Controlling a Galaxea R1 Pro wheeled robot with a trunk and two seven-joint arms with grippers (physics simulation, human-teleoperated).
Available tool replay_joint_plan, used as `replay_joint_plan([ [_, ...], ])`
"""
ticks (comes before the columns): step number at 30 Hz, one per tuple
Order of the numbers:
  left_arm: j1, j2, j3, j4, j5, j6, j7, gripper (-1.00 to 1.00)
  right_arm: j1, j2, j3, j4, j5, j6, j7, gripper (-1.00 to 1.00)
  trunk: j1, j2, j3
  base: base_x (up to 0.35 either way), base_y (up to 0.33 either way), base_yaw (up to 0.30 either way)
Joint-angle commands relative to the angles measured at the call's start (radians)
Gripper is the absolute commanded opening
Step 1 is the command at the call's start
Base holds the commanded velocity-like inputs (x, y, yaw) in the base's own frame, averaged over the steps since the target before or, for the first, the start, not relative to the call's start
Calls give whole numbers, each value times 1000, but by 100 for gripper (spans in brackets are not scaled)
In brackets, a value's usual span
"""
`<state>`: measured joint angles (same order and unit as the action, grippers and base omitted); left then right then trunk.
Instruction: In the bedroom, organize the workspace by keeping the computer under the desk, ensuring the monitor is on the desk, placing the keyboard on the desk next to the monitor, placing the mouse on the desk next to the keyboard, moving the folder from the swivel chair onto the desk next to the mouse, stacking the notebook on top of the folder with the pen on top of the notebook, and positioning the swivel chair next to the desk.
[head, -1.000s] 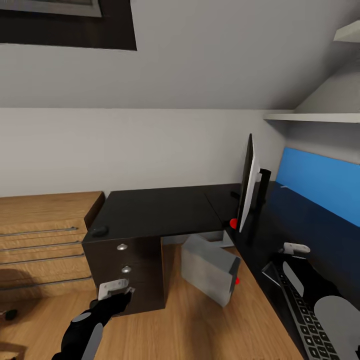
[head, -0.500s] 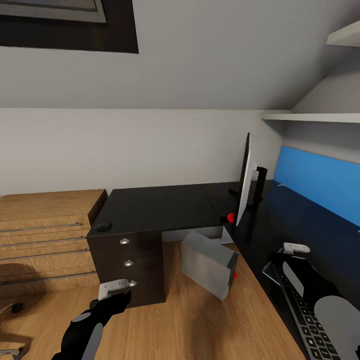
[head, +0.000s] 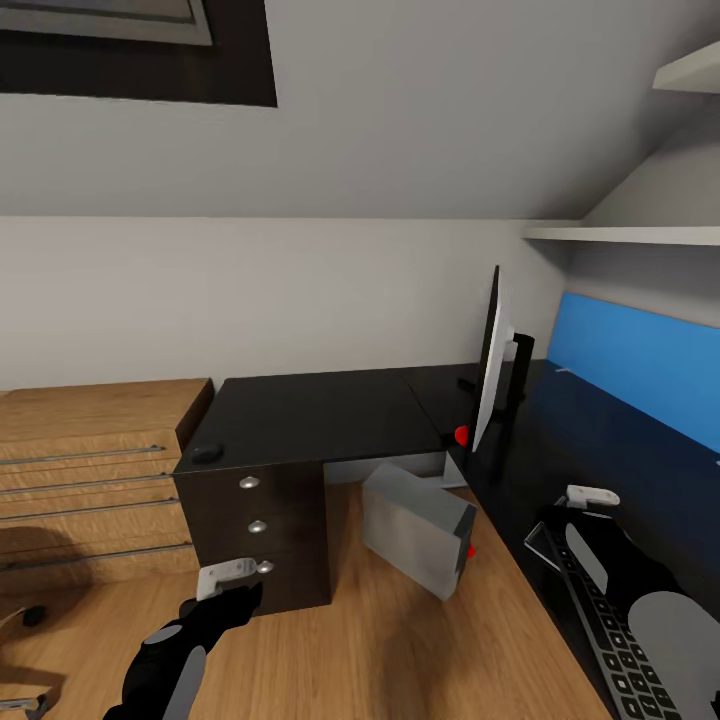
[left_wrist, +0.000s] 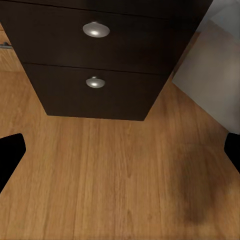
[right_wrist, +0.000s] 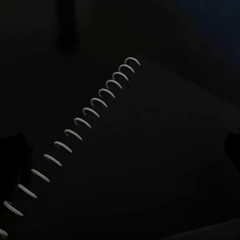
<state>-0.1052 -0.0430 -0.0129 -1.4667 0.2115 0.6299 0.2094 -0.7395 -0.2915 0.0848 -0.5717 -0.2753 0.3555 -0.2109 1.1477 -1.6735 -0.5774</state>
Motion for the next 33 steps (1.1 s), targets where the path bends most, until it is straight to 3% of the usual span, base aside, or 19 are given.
replay_joint_plan([
  [1,-1,0,-1,-1,11,4,9,100,0,-2,9,-1,-13,8,-7,100,0,-1,-1,0,0,0],
  [9,-1,0,-1,-1,11,4,8,100,0,-2,9,-1,-13,10,-7,100,0,-1,-1,0,0,0],
  [17,-1,0,-1,-1,11,5,8,100,0,-2,9,0,-13,10,-7,100,0,-1,-1,-211,0,0],
  [33,-1,0,-1,-1,11,5,8,100,0,-2,9,0,-13,10,-7,100,0,-1,-1,-324,0,0],
])
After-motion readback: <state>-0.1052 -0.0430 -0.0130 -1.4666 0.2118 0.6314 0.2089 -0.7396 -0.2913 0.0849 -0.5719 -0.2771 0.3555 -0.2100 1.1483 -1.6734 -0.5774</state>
